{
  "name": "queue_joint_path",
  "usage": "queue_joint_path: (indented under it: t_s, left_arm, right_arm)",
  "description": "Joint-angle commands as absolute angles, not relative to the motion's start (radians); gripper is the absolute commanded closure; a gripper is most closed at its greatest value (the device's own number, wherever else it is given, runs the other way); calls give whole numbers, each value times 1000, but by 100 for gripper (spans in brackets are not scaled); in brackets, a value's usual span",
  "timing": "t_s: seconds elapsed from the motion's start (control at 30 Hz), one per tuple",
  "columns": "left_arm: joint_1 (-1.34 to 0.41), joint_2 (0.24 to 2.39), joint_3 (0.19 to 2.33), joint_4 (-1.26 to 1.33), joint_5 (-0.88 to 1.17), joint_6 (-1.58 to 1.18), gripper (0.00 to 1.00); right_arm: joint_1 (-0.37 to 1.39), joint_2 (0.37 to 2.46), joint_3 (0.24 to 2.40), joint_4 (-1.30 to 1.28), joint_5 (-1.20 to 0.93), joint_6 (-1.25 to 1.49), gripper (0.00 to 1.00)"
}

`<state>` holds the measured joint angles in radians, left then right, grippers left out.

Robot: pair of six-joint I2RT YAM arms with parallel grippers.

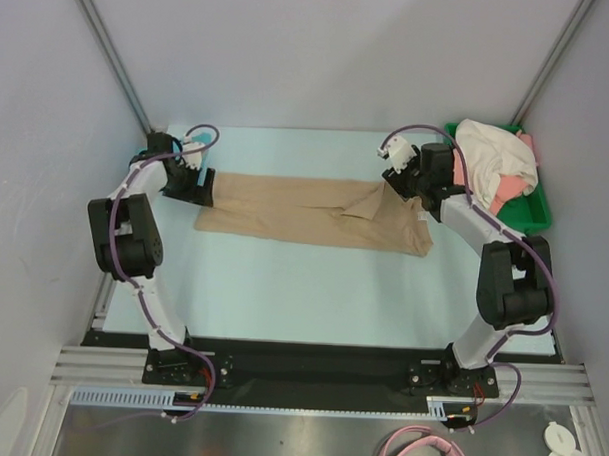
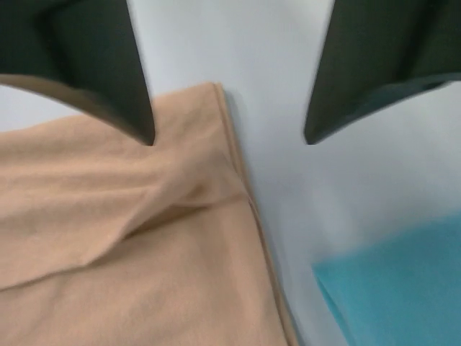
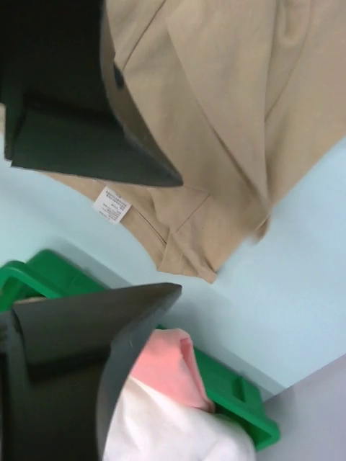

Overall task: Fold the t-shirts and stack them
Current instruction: Fold the tshirt

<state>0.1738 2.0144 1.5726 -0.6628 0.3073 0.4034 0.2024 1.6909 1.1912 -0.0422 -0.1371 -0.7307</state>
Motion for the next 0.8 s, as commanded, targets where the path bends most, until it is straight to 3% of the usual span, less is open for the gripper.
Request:
queue_joint_path:
  t_s: [0.0,0.17,0.5,0.77]
  left_arm:
    - [160,1835,1433,-597,339,379,0]
    - [89,1638,1229,-476,333,405,0]
    - [58,1804,1230,-440,281,416,0]
    - [63,1848,1200,-420,204,410,0]
  right_arm:
    - [206,1594,1183,57,-107,-646,37]
    - [192,1523,1135,-38,-279,-574,35]
    - [193,1782,1288,-281,-422,-555,37]
    - [193,1850,1316,-305,-433,-566,37]
